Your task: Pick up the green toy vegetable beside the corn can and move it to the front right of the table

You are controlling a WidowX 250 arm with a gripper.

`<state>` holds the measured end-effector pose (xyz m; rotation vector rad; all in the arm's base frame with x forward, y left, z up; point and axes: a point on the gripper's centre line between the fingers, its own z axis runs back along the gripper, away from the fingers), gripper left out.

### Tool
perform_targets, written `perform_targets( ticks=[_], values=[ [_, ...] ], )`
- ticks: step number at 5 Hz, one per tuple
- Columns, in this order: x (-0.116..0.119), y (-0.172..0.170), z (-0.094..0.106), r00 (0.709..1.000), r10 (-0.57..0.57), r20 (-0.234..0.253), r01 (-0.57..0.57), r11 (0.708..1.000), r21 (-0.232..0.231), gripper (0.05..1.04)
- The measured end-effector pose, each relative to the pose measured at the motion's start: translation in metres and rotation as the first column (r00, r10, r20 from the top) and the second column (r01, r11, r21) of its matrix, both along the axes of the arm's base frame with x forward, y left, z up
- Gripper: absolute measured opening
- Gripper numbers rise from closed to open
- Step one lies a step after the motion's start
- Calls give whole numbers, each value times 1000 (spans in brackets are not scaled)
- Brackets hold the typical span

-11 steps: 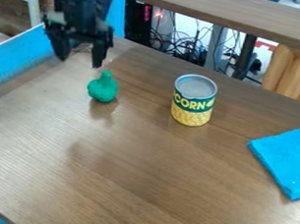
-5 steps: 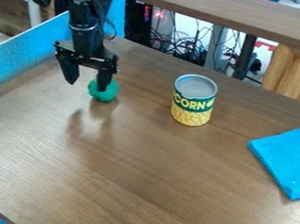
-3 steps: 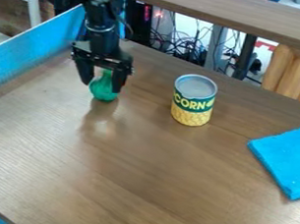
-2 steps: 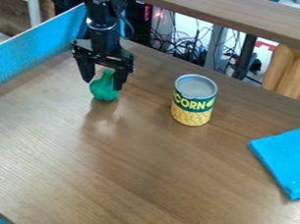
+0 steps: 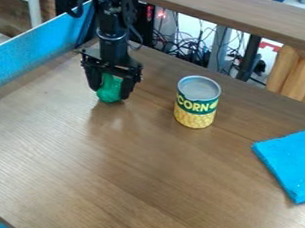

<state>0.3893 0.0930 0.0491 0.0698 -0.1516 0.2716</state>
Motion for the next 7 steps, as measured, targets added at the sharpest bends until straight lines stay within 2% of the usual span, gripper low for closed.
perform_targets(
  ticks=[2, 3, 4, 5, 6, 7],
  values=[
    [3, 4, -4, 1000, 10, -1, -10, 1000, 16, 884],
    [-1, 1, -3, 1000, -4, -8, 4, 1000, 0, 884],
    [-6, -12, 15, 1000, -13, 2, 13, 998, -69, 884],
    [-11, -38, 49, 997, -61, 52, 67, 991, -118, 884],
    [-27, -94, 60, 972, -228, 52, 233, 964, -129, 884],
    [-48, -143, 48, 931, -364, 14, 363, 924, -121, 884]
  ],
)
